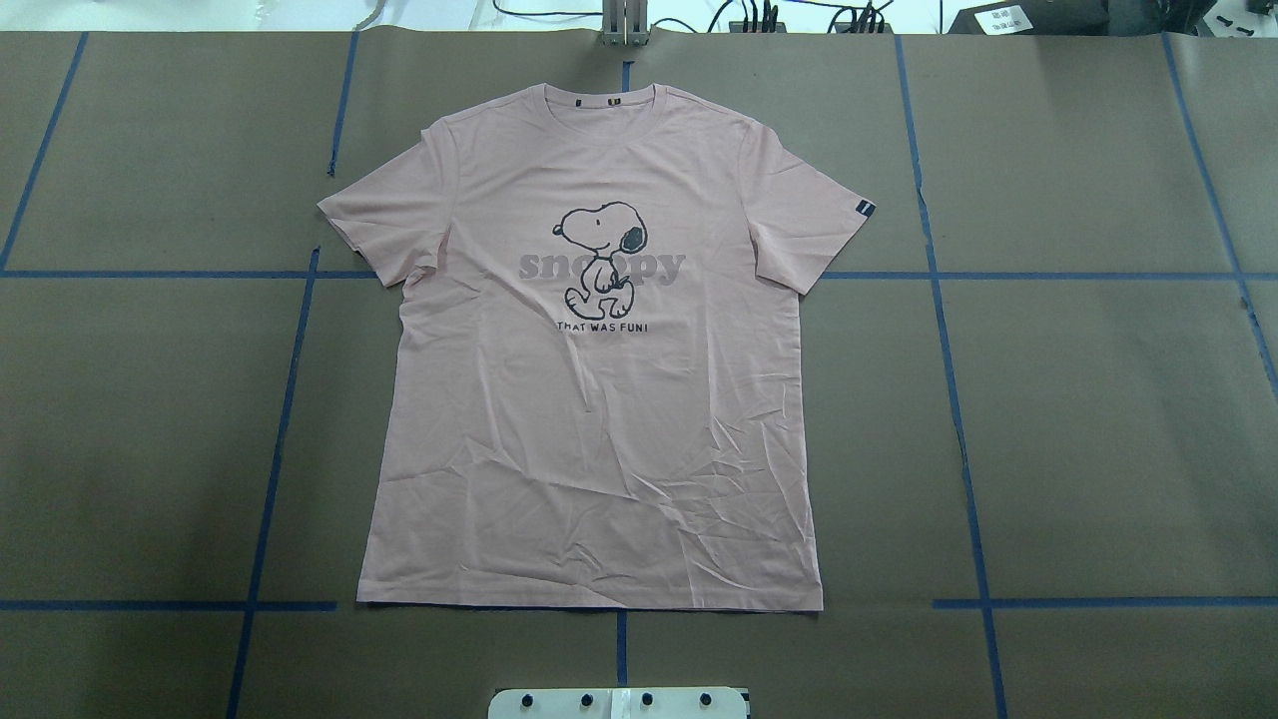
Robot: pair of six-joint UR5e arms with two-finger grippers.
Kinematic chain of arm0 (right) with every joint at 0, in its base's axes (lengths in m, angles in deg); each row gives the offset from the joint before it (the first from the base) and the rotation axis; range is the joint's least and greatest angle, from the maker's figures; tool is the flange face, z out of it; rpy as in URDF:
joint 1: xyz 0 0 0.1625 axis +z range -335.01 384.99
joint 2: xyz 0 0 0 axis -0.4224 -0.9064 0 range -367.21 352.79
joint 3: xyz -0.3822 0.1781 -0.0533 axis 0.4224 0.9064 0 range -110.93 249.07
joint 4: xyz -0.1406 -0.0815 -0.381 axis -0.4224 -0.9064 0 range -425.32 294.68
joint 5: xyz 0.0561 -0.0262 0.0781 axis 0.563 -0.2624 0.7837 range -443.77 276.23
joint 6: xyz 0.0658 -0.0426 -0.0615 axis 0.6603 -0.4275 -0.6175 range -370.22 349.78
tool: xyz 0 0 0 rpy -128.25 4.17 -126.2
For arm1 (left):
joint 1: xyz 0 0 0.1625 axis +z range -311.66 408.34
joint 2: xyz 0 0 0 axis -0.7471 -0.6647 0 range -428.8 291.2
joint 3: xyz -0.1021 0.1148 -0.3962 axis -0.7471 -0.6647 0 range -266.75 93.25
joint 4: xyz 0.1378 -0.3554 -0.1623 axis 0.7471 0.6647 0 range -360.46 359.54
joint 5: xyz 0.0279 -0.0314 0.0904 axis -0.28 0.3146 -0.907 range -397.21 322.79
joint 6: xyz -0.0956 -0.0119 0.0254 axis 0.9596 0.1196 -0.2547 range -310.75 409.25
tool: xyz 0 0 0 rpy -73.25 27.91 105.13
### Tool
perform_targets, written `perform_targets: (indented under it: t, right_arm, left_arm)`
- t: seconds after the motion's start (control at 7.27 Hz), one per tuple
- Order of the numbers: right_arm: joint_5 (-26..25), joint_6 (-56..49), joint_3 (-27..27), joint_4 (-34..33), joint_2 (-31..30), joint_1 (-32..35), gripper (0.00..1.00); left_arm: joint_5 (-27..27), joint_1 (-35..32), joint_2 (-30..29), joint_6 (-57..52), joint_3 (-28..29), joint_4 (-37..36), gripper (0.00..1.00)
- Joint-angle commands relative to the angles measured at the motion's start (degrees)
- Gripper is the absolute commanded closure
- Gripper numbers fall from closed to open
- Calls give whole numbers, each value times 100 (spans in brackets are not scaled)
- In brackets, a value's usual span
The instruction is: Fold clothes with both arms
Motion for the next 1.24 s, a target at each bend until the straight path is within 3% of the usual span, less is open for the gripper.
perform_targets:
  t: [0.0, 0.28, 0.41, 0.69, 0.96, 1.1]
  right_arm:
    - [76, 47, -34, 4, 585, -113, 0]
    - [288, 39, 325, 335, 1015, -471, 0]
    - [462, 83, 718, 738, 1217, -552, 0]
    - [718, 527, 1693, 2490, 1507, -946, 0]
    - [387, 3157, 2196, 3804, 2155, -1822, 0]
    - [19, 4090, 2469, 3958, 2586, -2323, 0]
  left_arm:
    - [41, 17, -633, -42, -27, 28, 0]
    - [59, 157, -1405, -7, 103, 376, 0]
    - [68, 445, -1418, 19, 104, 945, 0]
    - [68, 1061, -1418, 1058, 236, 1440, 0]
    - [59, 1422, -1602, 1860, 253, 1995, 0]
    - [16, 1737, -1655, 2482, 367, 2362, 0]
